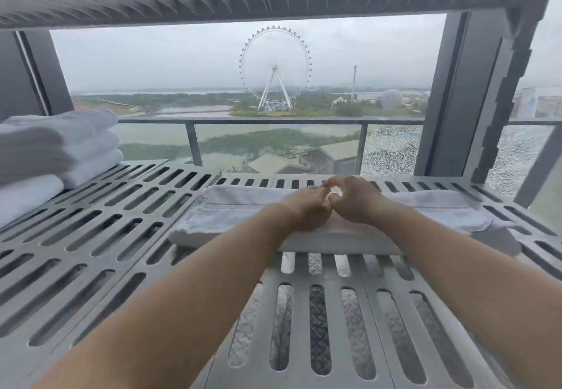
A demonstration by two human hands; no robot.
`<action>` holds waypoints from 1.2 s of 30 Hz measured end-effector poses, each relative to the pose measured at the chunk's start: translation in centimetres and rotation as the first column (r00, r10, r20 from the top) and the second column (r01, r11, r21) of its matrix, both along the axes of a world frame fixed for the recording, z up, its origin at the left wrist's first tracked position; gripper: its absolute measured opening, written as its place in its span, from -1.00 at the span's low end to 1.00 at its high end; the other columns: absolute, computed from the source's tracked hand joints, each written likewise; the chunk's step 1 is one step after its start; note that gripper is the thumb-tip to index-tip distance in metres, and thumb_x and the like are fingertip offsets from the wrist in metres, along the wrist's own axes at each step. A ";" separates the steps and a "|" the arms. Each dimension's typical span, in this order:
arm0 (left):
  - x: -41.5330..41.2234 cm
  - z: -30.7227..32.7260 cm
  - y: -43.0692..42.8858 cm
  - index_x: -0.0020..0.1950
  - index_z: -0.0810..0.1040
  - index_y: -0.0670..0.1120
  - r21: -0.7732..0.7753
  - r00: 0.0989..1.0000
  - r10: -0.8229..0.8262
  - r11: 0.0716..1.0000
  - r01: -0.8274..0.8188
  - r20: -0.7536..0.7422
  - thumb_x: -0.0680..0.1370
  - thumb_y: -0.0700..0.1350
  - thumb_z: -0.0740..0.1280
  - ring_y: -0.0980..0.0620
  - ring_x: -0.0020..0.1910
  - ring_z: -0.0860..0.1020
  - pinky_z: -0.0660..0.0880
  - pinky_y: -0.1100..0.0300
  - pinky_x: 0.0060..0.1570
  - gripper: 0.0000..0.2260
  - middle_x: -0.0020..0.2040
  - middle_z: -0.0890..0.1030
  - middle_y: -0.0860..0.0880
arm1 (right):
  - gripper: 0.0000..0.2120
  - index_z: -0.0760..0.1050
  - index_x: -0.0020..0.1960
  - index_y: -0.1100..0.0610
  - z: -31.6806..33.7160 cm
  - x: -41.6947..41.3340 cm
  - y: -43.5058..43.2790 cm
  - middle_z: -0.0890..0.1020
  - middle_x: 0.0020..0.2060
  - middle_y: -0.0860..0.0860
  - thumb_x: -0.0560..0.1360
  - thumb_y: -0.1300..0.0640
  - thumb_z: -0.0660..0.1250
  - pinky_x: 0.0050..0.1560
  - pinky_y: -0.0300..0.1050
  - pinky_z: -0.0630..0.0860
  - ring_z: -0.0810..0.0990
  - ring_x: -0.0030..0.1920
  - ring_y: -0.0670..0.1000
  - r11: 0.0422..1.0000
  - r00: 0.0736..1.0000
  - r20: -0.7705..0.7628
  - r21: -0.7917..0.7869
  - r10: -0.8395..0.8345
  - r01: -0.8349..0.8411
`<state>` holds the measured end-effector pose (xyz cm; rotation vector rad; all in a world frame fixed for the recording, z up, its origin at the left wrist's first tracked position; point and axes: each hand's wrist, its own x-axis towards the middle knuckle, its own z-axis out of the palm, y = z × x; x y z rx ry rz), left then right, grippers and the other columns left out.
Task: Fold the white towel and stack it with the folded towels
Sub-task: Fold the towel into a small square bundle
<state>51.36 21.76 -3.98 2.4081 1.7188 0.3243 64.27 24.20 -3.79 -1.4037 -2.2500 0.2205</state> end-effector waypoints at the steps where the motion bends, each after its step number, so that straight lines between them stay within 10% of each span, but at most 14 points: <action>1: 0.1 -0.7 0.4 0.49 0.14 -0.13 -0.028 0.999 0.008 1.000 -0.008 -0.032 0.62 -0.07 -0.04 -0.06 0.47 0.14 0.07 -0.05 0.44 -0.56 0.51 0.16 -0.10 | -0.68 0.47 0.23 0.14 -0.6 -0.3 0.2 0.51 0.26 0.11 0.52 0.18 0.12 0.24 -0.07 0.33 0.45 0.23 0.12 0.999 1.000 -0.005 -0.026 0.020 -0.020; 9: -3.1 -2.4 0.9 0.53 -0.08 0.01 -0.057 0.974 0.154 0.985 -0.165 -0.165 0.54 0.27 -0.14 0.07 0.51 -0.11 -0.21 -0.15 0.41 -0.38 0.55 -0.08 0.04 | -0.47 -0.05 0.50 -0.05 -3.0 -1.0 1.4 -0.02 0.51 -0.08 0.57 -0.19 -0.22 0.47 0.09 -0.15 -0.09 0.49 -0.07 0.978 0.957 0.283 -0.209 0.059 0.001; 23: -11.7 -2.1 -0.4 0.53 -0.14 -0.04 -0.051 0.901 0.379 0.916 -0.398 -0.211 0.49 0.38 -0.14 -0.03 0.52 -0.12 -0.20 -0.01 0.44 -0.26 0.55 -0.12 -0.06 | -0.44 -0.07 0.50 -0.02 -2.7 -0.8 0.5 -0.03 0.51 -0.07 0.57 -0.22 -0.17 0.48 0.02 -0.13 -0.10 0.49 -0.08 0.981 0.949 0.306 -0.193 0.081 -0.021; 30: -12.0 -2.5 0.3 0.53 -0.12 -0.04 -0.035 0.868 0.459 0.880 -0.473 -0.192 0.43 0.45 -0.12 -0.13 0.52 -0.10 -0.11 -0.06 0.47 -0.18 0.55 -0.09 -0.13 | -0.51 0.20 0.45 0.07 -2.5 -0.9 -0.5 0.21 0.47 -0.01 0.60 -0.11 -0.07 0.44 -0.06 0.03 0.12 0.46 -0.04 0.991 0.981 0.184 -0.122 0.067 -0.045; 36: -11.5 -2.0 -0.4 0.52 0.01 -0.05 0.074 0.878 0.432 0.902 -0.426 -0.207 0.48 0.37 -0.08 -0.13 0.51 0.00 0.00 -0.11 0.45 -0.26 0.54 0.04 -0.12 | -0.66 0.53 -0.01 0.22 -2.4 -0.8 -1.8 0.64 -0.03 0.12 0.55 0.04 0.06 0.06 0.08 0.49 0.57 -0.01 0.12 0.998 0.998 -0.043 0.041 0.047 -0.045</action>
